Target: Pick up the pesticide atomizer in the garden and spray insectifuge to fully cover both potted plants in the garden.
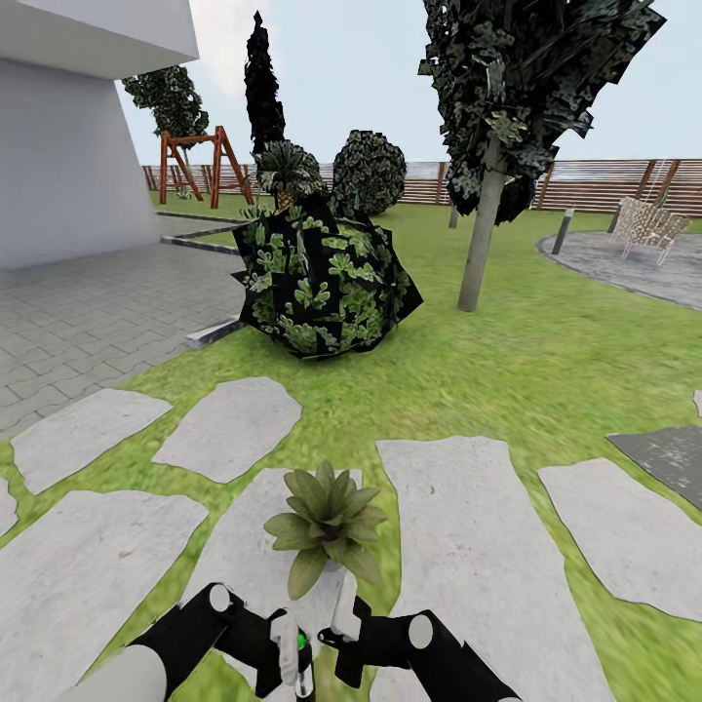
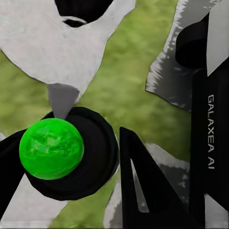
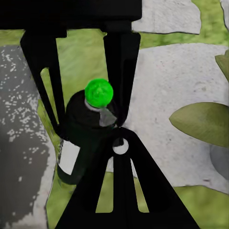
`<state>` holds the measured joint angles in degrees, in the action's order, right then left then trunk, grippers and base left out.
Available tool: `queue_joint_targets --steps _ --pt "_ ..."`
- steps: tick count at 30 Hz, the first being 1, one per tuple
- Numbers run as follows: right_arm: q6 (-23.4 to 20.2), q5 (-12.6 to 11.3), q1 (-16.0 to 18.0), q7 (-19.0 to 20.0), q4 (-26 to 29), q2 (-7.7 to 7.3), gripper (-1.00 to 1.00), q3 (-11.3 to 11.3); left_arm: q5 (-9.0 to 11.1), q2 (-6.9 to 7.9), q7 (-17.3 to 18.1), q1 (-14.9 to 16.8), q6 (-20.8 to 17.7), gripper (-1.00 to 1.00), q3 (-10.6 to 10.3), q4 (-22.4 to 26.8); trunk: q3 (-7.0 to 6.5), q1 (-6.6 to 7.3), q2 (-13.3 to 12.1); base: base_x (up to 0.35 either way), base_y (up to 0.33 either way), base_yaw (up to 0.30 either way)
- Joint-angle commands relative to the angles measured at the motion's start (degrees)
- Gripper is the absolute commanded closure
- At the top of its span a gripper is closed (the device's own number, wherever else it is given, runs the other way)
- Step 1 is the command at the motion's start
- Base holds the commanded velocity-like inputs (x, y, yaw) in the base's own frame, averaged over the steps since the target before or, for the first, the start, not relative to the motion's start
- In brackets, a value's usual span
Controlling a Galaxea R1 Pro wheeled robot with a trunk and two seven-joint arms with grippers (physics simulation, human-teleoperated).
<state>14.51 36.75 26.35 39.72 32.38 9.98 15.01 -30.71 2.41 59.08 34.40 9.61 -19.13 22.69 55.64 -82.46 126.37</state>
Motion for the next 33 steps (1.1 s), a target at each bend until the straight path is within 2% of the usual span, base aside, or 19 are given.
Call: queue_joint_targets --steps 1,11,15,19,20,22,25,27,29,31,32,33 --pt "0.3 0.6 0.0 0.0 0.0 0.01 1.00 -0.1 -0.4 0.89 0.0 0.0 0.6 1.00 0.0 0.1 0.05 0.01 0.0 0.000 0.000 0.000" --pt "0.3 0.7 0.0 0.0 -0.1 0.01 1.00 -0.1 -0.6 7.58 -0.1 -0.4 0.6 1.00 -0.2 -1.6 0.05 0.01 0.0 0.000 0.000 0.000" --pt "0.3 0.8 0.0 0.0 -0.3 -0.08 1.00 -0.4 -0.6 9.02 -0.1 -0.4 0.5 1.00 -0.2 -1.8 0.05 0.01 0.0 0.000 0.000 0.000" --pt "0.3 0.9 0.0 -0.1 -0.5 -0.41 1.00 -0.6 -0.6 11.64 -0.1 -0.4 0.5 1.00 -0.2 -1.9 0.05 0.01 0.0 0.000 0.000 0.000" --pt "0.3 0.9 0.0 -0.1 -0.5 -0.60 -1.00 -0.6 -0.6 12.60 -0.1 -0.4 0.5 1.00 -0.2 -1.8 0.05 0.01 0.0 0.000 0.000 0.000" --pt "0.3 0.9 0.0 -0.1 -0.6 -1.27 -1.00 -0.6 -0.6 13.78 -0.1 -0.4 0.5 1.00 -0.1 -1.8 0.05 0.01 0.0 0.000 0.000 0.000" --pt "0.3 0.9 0.0 -0.1 -0.6 -1.70 -1.00 -0.6 -0.6 14.52 -0.4 -0.4 0.3 1.00 -0.1 -1.9 0.05 0.01 0.0 0.000 0.000 0.000" --pt "0.3 0.9 0.0 -0.3 -0.6 -2.03 -1.00 -0.6 -0.4 14.50 -3.1 -0.4 0.1 1.00 0.0 -2.5 0.05 0.01 0.0 0.000 0.000 0.000" --pt "0.3 0.9 0.0 -2.5 -0.7 -3.11 -1.00 -0.8 -0.1 14.39 -5.2 -0.4 -0.1 1.00 0.1 -2.8 0.05 0.01 0.0 0.000 0.000 0.000" --pt "0.3 0.9 0.0 -7.5 -1.4 -3.71 -1.00 -1.1 0.2 14.32 -6.6 -0.4 -0.2 1.00 0.8 -3.3 0.05 0.01 0.0 0.000 0.000 0.000" --pt "0.4 0.8 0.0 -10.6 -2.8 -3.84 -1.00 -1.2 0.8 14.27 -7.6 -0.4 -0.1 1.00 2.0 -4.0 0.05 0.01 0.0 0.000 0.000 0.000" --pt "0.5 -0.6 -0.1 -19.9 -9.2 -3.92 -1.00 -1.3 3.7 14.08 -11.8 -0.5 0.1 1.00 7.4 -6.4 0.05 0.01 0.0 0.000 0.000 0.000"
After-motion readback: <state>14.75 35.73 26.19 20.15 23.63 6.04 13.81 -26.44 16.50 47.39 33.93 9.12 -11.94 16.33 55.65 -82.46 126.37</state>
